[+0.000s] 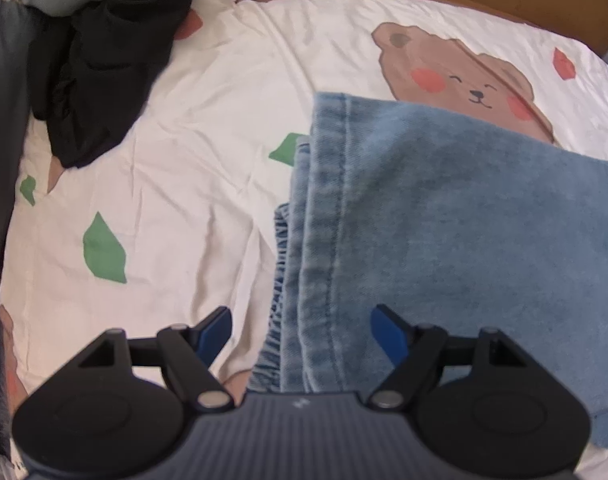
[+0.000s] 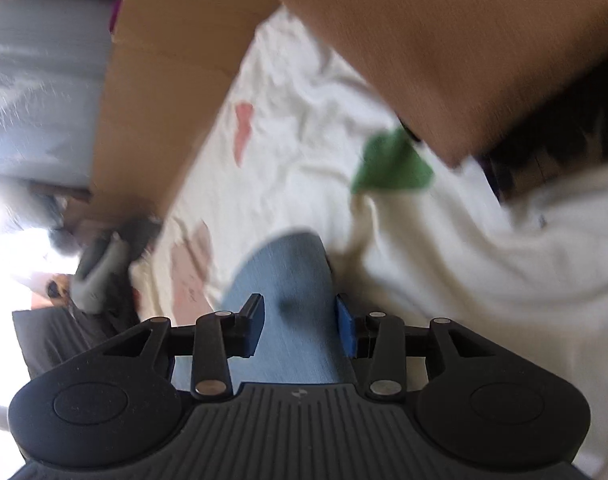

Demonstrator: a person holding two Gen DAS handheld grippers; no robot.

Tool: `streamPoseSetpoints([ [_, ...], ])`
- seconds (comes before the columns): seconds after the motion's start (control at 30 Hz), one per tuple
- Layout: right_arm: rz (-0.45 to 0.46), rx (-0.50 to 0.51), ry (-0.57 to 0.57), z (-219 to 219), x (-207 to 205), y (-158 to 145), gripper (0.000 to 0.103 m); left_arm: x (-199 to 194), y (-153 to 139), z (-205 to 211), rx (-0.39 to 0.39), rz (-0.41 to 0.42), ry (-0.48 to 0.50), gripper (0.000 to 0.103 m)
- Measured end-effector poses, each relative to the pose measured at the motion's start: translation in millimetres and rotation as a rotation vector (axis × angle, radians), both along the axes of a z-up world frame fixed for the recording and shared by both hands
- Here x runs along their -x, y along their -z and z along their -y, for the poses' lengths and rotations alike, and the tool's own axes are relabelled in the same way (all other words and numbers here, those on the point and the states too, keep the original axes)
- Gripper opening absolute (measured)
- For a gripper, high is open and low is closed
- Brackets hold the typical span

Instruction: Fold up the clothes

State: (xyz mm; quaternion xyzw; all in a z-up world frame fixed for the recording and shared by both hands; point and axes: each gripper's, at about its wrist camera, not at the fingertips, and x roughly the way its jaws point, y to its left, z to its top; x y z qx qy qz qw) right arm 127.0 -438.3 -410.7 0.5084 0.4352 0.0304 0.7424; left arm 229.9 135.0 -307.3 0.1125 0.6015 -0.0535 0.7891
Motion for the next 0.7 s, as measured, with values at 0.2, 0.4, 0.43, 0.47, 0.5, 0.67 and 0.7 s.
streamPoseSetpoints([
  [0.2,-0.130,-0.023,-0.123,-22.1,46.6,8.2,0.041,4.4,5.9,-7.2,0.020,0.001,-0.050,0.084],
  [0.4,-0.199,0.003,-0.116,-48.1,84.2,-5.6,0.042,20.3,-2.0,-11.4,0.011,-0.004,-0.058,0.082],
  [0.43,-0.218,0.013,-0.104,-51.2,91.2,-7.8,0.044,23.2,-2.2,-13.0,0.014,-0.011,-0.061,0.082],
  [0.47,-0.239,0.023,-0.091,-54.1,98.1,-9.9,0.046,26.4,-2.5,-14.7,0.016,-0.017,-0.069,0.082],
  [0.5,-0.273,0.030,-0.080,-56.1,103.0,-10.1,0.048,29.7,-2.9,-16.4,0.016,-0.022,-0.079,0.082],
  [0.67,-0.369,0.079,-0.061,-73.1,113.3,-18.2,0.054,50.9,-15.4,-19.7,0.006,-0.027,-0.111,0.081],
  [0.7,-0.372,0.080,-0.053,-75.1,115.1,-20.1,0.054,56.0,-20.7,-19.2,-0.006,-0.023,-0.103,0.081],
])
